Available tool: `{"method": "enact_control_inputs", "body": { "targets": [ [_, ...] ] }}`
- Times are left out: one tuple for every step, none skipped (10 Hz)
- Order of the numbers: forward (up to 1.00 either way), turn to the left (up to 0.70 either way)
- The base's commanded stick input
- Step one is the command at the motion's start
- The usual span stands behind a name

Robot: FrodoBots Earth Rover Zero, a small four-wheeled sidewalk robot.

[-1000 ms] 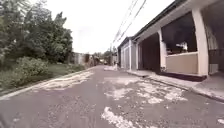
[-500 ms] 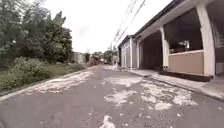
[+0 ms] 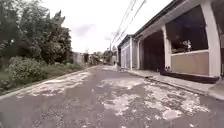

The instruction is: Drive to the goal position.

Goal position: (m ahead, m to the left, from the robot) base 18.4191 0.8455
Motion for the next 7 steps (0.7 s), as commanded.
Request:
{"method": "enact_control_inputs", "body": {
  "targets": [
    [0.50, 0.00],
    [0.50, 0.04],
    [0.50, 0.30],
    [0.50, 0.50],
    [0.50, 0.50],
    [0.50, 0.11],
    [0.50, 0.00]
  ]
}}
